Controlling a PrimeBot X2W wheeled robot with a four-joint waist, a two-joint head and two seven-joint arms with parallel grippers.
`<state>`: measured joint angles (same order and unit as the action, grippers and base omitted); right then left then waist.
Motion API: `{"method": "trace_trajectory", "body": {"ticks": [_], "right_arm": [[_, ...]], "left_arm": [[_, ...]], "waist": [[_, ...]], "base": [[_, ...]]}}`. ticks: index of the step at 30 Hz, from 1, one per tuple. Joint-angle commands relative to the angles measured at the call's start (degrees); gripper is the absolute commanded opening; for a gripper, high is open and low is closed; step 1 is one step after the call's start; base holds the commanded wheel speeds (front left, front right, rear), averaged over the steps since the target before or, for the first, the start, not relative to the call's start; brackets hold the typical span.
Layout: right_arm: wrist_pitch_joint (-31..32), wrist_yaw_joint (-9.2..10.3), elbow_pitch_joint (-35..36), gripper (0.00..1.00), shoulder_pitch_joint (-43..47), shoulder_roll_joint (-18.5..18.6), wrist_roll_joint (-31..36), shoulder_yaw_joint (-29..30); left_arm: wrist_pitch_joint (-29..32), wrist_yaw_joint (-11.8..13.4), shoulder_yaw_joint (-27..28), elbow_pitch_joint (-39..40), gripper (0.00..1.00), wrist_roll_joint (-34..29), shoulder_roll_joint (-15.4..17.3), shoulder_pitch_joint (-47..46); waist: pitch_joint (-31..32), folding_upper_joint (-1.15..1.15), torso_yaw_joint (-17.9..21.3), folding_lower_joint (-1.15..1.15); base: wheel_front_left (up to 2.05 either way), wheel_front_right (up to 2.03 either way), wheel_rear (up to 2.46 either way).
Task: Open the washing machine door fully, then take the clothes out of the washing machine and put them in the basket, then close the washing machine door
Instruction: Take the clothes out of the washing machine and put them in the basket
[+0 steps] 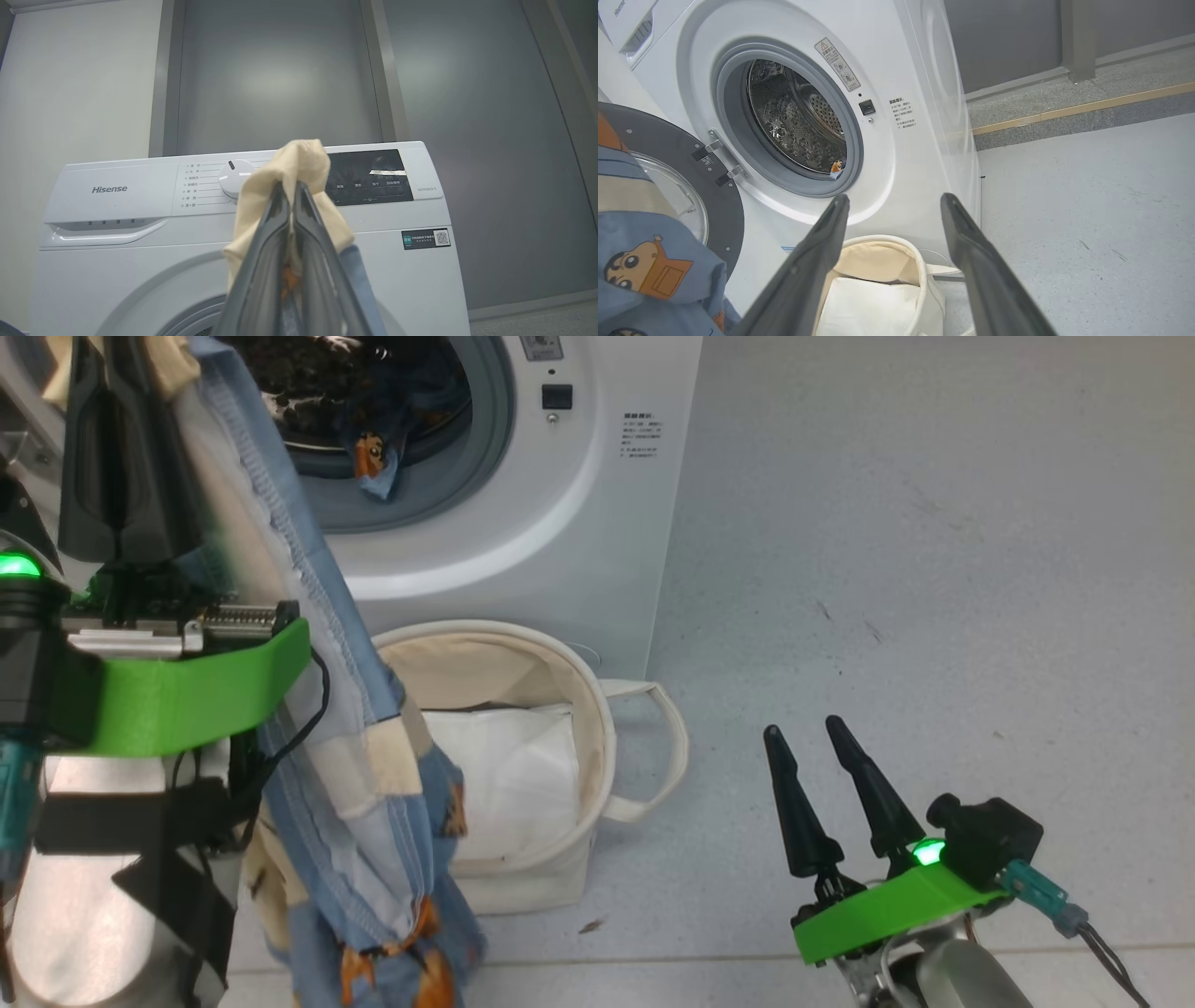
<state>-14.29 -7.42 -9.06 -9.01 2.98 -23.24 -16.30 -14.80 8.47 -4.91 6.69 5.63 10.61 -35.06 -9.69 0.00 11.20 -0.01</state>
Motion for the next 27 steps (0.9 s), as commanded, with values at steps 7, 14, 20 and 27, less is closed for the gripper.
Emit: {"method": "trace_trajectory", "body": {"ticks": [7,14,20,27], "right_arm": [[-0.7,-0.07,1.9,1.00,-1.4,-0.1,0.4,-0.7],[-0.7,-0.07,1.4,1.00,-1.3,-0.1,0.8,0.5],[-0.7,-0.07,1.8,1.00,-1.7,-0.1,1.3,1.7],[-0.7,-0.07,2.2,1.00,-2.3,-0.1,1.6,2.4]], "left_arm": [[-0.2,-0.4,1.4,0.8,0.00,-1.7,1.1,-1.4],[-0.2,-0.6,-0.7,-0.5,0.00,-3.3,0.3,0.1],[-0.2,-1.2,-2.8,-0.5,0.00,-4.0,-0.3,2.6],[-0.2,-1.4,-4.5,-0.8,0.00,-4.9,-0.5,3.6]], "waist": [[-2.0,0.00,-0.1,0.01],[-2.6,0.00,-0.5,0.01],[-3.8,0.00,-0.4,0.01],[-6.1,0.00,-0.5,0.01]], "base": [[0.00,0.00,0.00],[0.00,0.00,0.00],[0.00,0.00,0.00],[0.00,0.00,0.00]]}}
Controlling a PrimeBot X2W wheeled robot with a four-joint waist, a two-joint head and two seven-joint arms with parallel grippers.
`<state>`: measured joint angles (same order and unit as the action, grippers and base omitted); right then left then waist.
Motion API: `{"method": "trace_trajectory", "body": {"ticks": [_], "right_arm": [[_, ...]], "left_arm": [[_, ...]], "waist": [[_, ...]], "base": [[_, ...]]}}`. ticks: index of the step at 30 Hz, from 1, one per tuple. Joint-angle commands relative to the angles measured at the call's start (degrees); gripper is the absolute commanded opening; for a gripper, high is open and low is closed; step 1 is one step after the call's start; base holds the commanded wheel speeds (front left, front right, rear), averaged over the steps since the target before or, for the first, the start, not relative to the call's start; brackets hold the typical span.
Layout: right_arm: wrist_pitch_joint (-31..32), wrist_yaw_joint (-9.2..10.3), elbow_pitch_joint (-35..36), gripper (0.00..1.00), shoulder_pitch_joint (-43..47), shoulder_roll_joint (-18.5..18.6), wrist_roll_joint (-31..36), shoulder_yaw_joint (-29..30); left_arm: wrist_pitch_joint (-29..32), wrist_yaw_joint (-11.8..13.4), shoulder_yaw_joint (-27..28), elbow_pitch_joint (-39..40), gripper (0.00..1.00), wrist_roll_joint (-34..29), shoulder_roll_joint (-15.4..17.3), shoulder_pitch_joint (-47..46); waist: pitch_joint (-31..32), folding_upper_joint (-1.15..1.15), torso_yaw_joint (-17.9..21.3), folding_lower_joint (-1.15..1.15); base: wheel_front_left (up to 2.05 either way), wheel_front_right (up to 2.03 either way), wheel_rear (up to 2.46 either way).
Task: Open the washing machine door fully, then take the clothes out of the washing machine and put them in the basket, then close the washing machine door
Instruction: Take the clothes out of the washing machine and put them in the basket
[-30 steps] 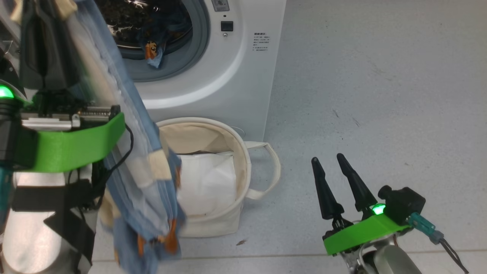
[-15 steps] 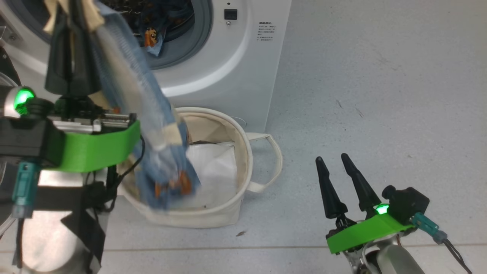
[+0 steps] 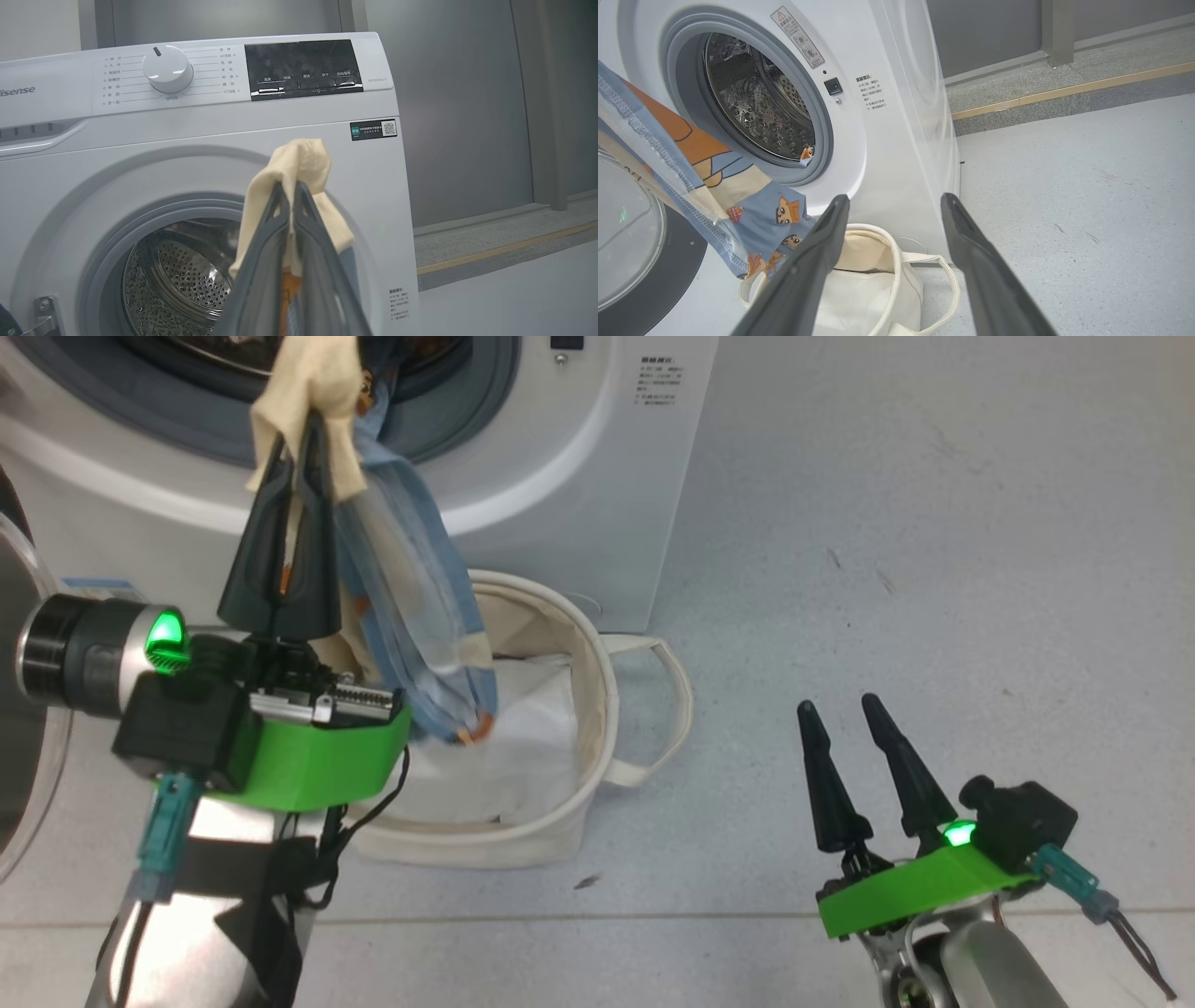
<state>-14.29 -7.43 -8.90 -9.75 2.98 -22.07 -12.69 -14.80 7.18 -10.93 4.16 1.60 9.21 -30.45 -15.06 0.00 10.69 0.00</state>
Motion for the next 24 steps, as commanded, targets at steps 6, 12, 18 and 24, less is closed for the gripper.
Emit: {"method": "trace_trajectory", "body": {"ticks": [6,12,18,24], "right_arm": [[-0.7,-0.06,2.2,1.00,-2.2,-0.1,0.3,-1.1],[-0.7,-0.06,2.4,1.00,-3.1,-0.1,0.1,-1.6],[-0.7,-0.06,3.1,1.00,-4.1,-0.1,-0.4,-1.8],[-0.7,-0.06,3.8,1.00,-5.2,-0.1,-0.9,-2.0]], "left_arm": [[-0.2,-0.3,0.6,2.1,0.00,-1.1,0.6,-1.6],[-0.2,-1.0,-0.3,-2.0,0.00,-0.9,0.6,-2.5],[-0.2,-1.0,0.6,-8.7,0.00,-0.6,1.5,-4.1],[-0.2,-2.3,2.8,-18.0,0.00,1.3,2.9,-5.4]], "waist": [[-2.5,0.00,0.1,0.00],[-4.9,0.00,0.7,0.00],[-7.9,0.00,1.9,0.00],[-11.6,0.00,3.1,0.00]], "base": [[0.00,0.00,0.00],[0.00,0.00,0.00],[0.00,0.00,0.00],[0.00,0.00,0.00]]}}
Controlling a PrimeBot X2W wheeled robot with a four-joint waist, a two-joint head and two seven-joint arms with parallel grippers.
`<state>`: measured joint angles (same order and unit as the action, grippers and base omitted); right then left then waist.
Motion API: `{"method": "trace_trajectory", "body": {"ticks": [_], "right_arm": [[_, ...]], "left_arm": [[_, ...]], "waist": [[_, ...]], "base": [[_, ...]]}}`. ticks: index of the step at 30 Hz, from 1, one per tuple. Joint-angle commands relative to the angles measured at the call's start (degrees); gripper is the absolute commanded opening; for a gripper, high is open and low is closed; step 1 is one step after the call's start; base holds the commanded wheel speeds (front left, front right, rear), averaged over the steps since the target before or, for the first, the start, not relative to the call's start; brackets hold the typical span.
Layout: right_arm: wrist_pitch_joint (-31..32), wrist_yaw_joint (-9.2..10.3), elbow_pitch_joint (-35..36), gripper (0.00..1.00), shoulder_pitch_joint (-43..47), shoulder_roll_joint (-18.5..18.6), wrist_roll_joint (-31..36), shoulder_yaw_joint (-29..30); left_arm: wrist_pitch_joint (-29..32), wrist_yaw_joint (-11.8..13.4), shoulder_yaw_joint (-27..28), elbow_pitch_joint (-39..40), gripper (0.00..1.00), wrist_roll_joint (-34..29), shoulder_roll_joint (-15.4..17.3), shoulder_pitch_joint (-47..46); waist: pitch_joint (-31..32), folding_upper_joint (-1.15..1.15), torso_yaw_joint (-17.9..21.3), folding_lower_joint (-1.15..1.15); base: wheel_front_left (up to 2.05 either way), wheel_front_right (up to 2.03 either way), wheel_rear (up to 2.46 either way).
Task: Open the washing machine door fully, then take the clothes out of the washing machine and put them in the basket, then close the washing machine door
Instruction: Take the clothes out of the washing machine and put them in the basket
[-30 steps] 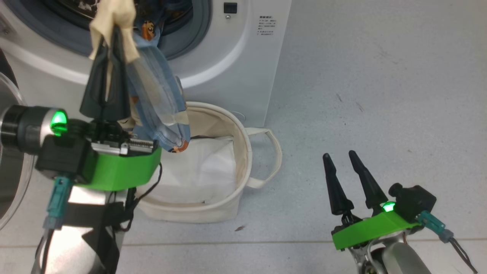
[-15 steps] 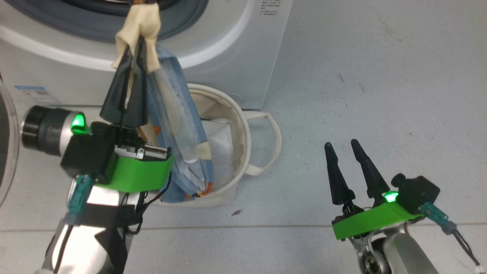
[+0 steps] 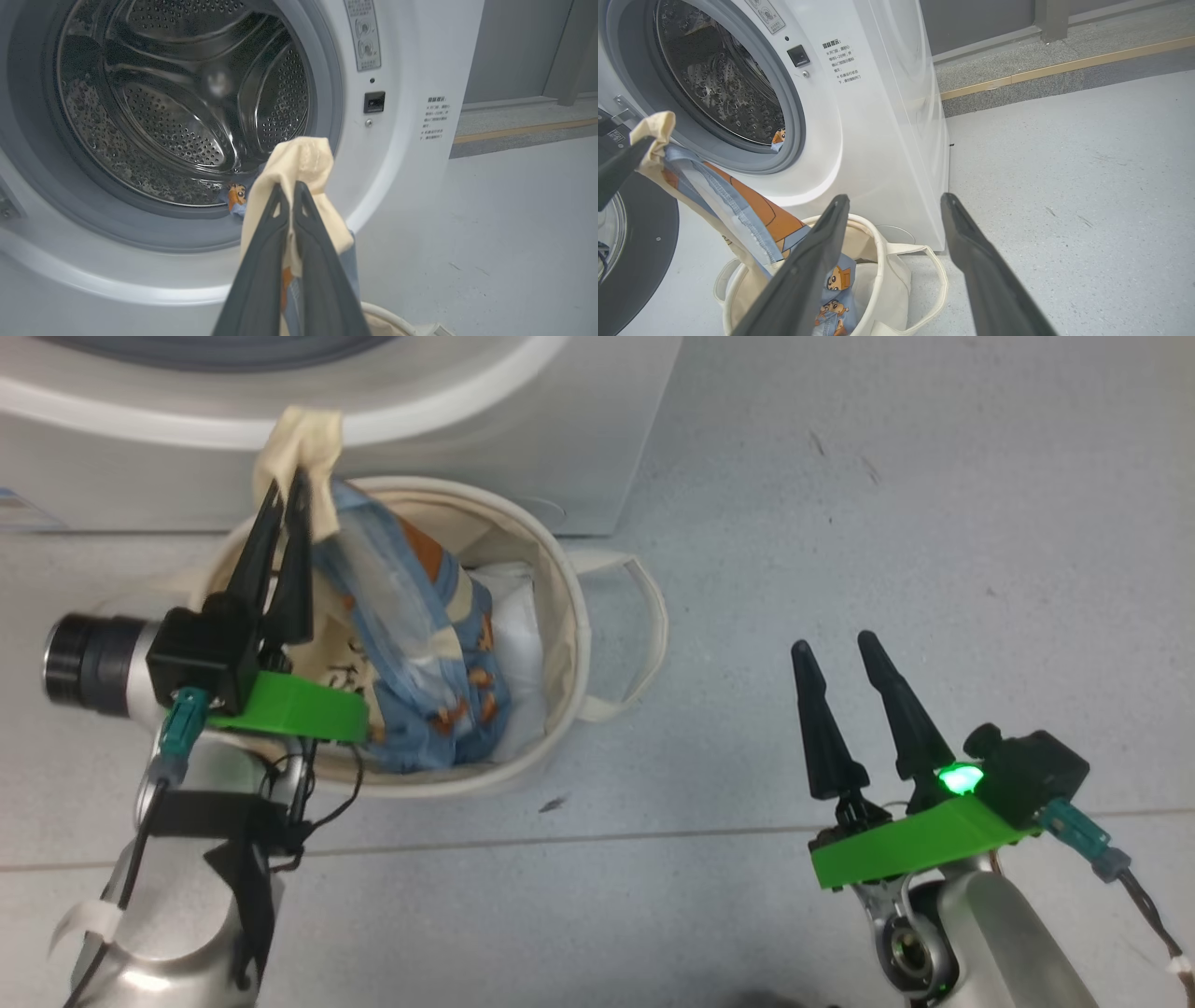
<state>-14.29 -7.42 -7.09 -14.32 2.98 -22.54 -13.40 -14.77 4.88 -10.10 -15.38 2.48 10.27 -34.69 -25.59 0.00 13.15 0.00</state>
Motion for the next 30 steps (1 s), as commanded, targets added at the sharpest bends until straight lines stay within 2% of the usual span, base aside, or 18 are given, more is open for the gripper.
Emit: {"method": "trace_trajectory", "body": {"ticks": [1,5,7,10,20,21,22,23,30], "right_arm": [[-0.7,-0.07,2.1,1.00,-0.8,-0.1,-0.5,-1.4],[-0.7,-0.07,2.7,1.00,-1.7,-0.1,-0.5,-1.6],[-0.7,-0.07,3.2,1.00,-2.4,-0.1,-0.5,-1.9],[-0.7,-0.07,3.8,1.00,-3.1,-0.1,-0.3,-2.0],[-0.7,-0.07,4.6,1.00,-3.9,-0.1,-0.4,-2.1],[-0.7,-0.07,4.6,1.00,-4.0,-0.1,-0.4,-2.1],[-0.7,-0.07,4.5,1.00,-4.0,-0.1,-0.3,-2.1],[-0.7,-0.07,4.4,1.00,-4.0,-0.1,-0.3,-2.1],[-0.7,-0.07,3.7,1.00,-3.9,-0.1,0.3,-2.6]], "left_arm": [[-0.2,-0.2,2.2,-0.4,0.00,0.4,2.1,-1.3],[-0.2,-1.0,2.5,-9.3,0.00,0.4,2.5,-2.5],[-0.2,-2.6,2.0,-16.0,0.00,0.3,2.9,-3.8],[-0.2,-2.9,2.0,-22.3,0.00,0.1,3.0,-6.4],[-0.2,-3.2,1.7,-31.1,0.00,-0.4,3.0,-10.3],[-0.2,-3.4,1.4,-31.4,0.20,-0.5,2.9,-10.3],[-0.2,-3.5,1.4,-31.4,0.97,-0.4,2.8,-10.3],[-0.2,-3.4,1.5,-31.5,1.00,-0.2,2.6,-10.2],[-0.2,-2.9,1.8,-27.6,1.00,0.2,1.4,-8.6]], "waist": [[-1.7,0.00,0.8,0.00],[-4.1,0.00,1.3,0.00],[-5.8,0.00,1.9,0.00],[-8.0,0.00,2.5,0.00],[-11.0,0.00,3.1,0.00],[-11.0,0.00,3.0,0.00],[-10.9,0.00,2.9,0.00],[-10.6,0.00,2.7,0.00],[-8.0,0.00,0.5,0.00]], "base": [[0.00,0.00,0.00],[0.00,0.00,0.00],[0.00,0.00,0.00],[0.00,0.00,0.00],[0.00,0.00,0.00],[0.00,0.00,0.00],[0.00,0.00,0.00],[0.00,0.00,0.00],[0.00,0.00,0.00]]}}
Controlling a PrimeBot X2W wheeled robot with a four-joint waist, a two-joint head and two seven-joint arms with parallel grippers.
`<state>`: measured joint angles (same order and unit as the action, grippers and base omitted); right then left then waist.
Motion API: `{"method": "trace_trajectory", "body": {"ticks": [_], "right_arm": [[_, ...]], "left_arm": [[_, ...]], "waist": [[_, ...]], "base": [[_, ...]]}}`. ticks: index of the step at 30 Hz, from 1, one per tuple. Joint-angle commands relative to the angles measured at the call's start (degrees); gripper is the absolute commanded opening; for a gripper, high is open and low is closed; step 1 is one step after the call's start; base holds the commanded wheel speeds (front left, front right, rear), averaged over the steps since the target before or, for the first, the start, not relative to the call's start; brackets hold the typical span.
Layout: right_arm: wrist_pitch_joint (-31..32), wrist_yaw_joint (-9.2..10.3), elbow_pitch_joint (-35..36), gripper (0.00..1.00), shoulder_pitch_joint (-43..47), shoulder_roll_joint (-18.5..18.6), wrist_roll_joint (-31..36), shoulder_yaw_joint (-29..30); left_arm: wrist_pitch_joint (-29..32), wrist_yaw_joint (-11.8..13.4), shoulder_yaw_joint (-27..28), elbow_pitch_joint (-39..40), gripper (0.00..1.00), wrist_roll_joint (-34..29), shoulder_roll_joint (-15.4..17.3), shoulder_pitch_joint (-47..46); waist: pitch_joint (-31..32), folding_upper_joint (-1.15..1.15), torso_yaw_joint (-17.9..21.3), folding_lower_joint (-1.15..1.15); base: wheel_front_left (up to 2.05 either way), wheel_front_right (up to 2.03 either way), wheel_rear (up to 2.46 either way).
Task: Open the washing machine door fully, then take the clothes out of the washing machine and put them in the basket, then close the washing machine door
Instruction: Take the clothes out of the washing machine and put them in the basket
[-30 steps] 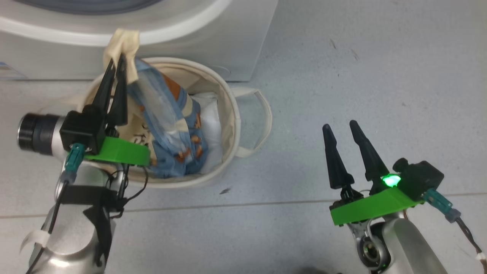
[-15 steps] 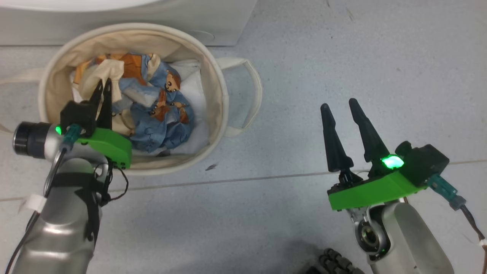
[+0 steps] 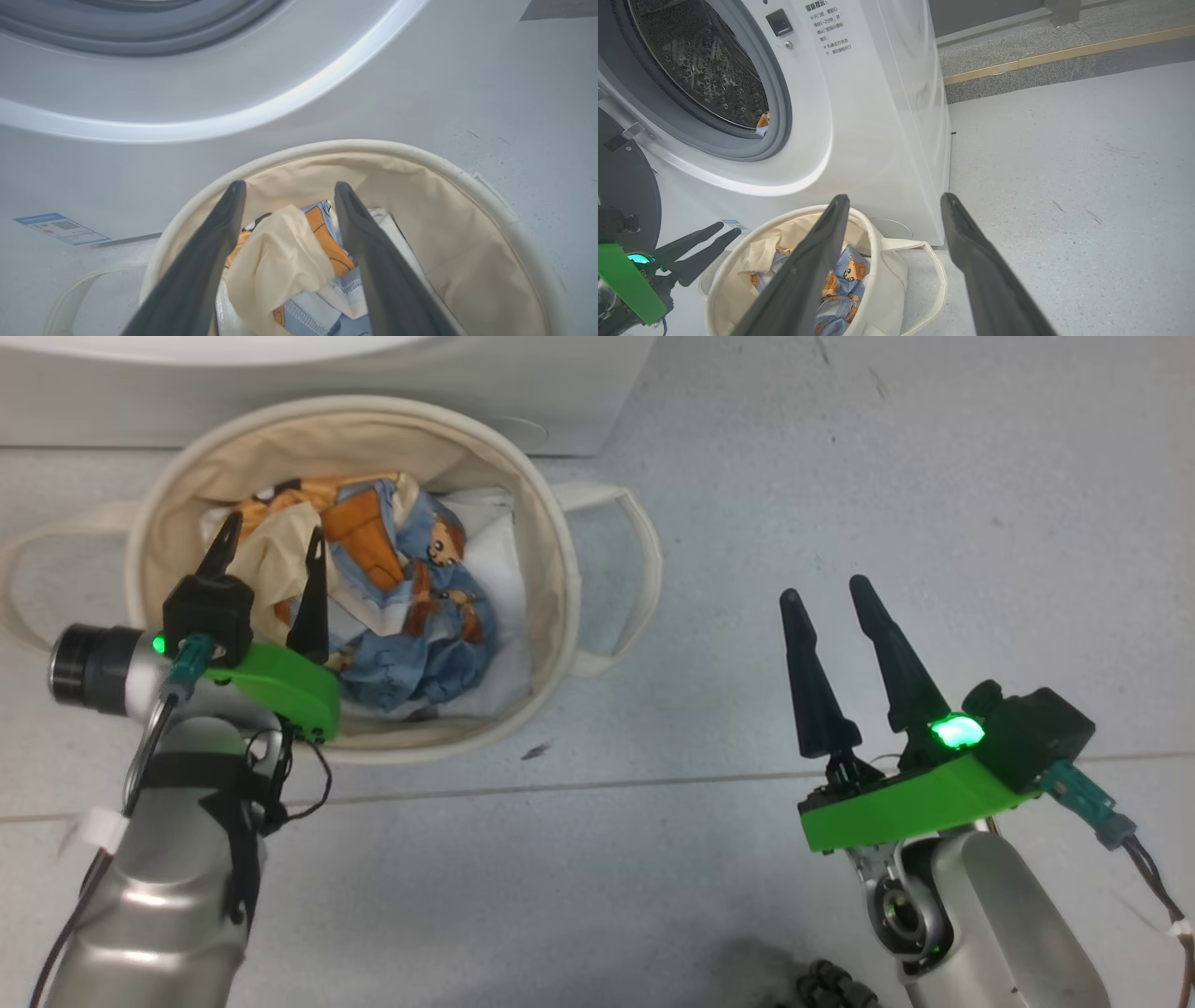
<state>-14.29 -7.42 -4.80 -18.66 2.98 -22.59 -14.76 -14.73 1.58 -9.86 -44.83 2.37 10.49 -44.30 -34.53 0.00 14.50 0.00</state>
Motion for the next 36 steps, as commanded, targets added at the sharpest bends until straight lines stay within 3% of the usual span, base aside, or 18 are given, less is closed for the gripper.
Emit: {"method": "trace_trajectory", "body": {"ticks": [1,17,25,31,36], "right_arm": [[-0.7,-0.07,1.3,1.00,0.5,-0.1,0.5,-1.3],[-0.7,-0.07,-0.7,1.00,2.5,-0.1,2.8,0.7],[-0.7,-0.07,-1.5,1.00,5.2,-0.1,3.7,1.6],[-0.7,-0.07,-1.9,1.00,8.5,-0.1,2.4,2.2],[-0.7,-0.07,-2.0,1.00,10.7,-0.1,1.1,2.9]], "left_arm": [[-0.3,0.5,1.7,3.3,1.00,0.4,0.9,1.6],[-0.3,0.2,4.0,32.4,1.00,1.5,-4.1,20.4],[-0.3,0.4,3.5,37.1,1.00,1.5,-5.8,28.6],[-0.3,1.6,3.3,35.9,1.00,2.2,-6.8,33.3],[-0.3,1.1,2.6,36.5,1.00,3.4,-7.3,35.6]], "waist": [[1.7,0.00,-1.3,0.00],[15.0,0.00,-9.2,0.00],[20.8,0.00,-11.9,0.00],[24.3,0.00,-12.8,0.00],[25.9,0.00,-13.3,0.00]], "base": [[0.00,0.00,0.00],[0.00,0.00,0.00],[0.00,0.00,0.00],[0.00,0.00,0.00],[0.00,0.00,0.00]]}}
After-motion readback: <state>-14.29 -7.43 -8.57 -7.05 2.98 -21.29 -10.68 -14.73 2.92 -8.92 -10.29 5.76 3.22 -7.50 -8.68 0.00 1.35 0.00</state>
